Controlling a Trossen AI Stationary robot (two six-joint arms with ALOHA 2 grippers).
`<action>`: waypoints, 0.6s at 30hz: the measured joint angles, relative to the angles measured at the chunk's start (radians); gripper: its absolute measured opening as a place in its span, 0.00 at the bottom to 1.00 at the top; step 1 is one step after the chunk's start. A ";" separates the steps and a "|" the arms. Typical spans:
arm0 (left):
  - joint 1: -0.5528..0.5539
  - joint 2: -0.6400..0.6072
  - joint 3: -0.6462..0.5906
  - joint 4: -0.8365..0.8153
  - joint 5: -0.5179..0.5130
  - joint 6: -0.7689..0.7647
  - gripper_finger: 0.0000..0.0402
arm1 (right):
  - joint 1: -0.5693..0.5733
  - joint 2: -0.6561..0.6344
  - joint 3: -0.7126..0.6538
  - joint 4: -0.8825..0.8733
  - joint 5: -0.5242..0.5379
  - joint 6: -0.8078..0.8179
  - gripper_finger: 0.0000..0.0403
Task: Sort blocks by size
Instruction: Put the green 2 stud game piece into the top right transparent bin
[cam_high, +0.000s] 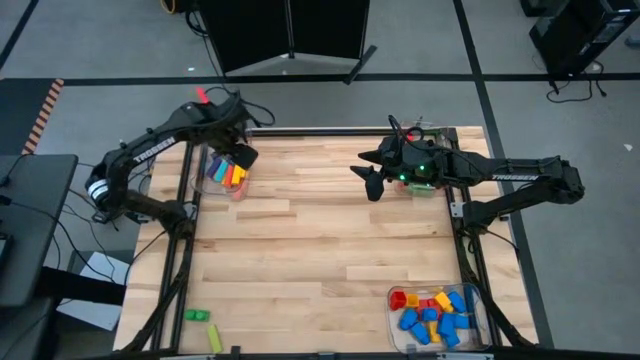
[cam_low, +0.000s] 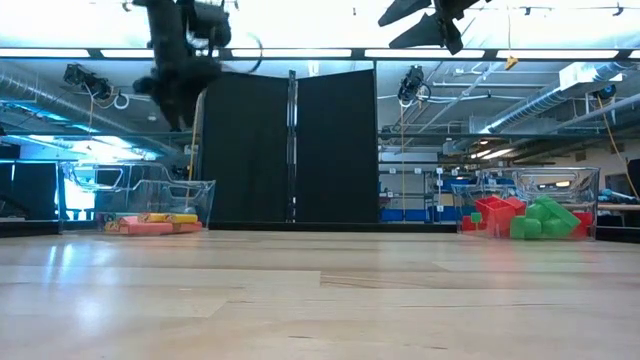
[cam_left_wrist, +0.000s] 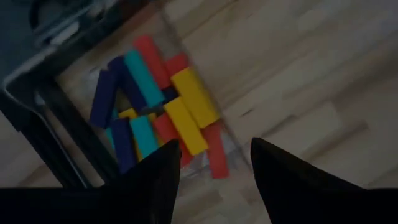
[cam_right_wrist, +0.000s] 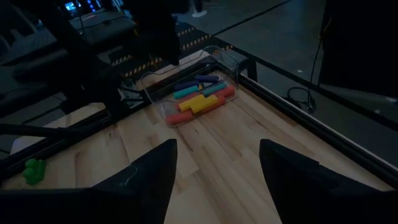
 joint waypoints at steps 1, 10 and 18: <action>-0.032 -0.001 0.022 -0.015 -0.015 -0.017 0.50 | 0.000 0.000 0.000 0.000 0.000 0.000 0.59; -0.366 -0.017 0.130 -0.075 -0.146 -0.206 0.50 | 0.000 0.000 0.000 -0.064 -0.072 0.004 0.59; -0.674 -0.038 0.130 -0.164 -0.158 -0.400 0.50 | 0.000 0.000 0.000 -0.121 -0.098 0.011 0.60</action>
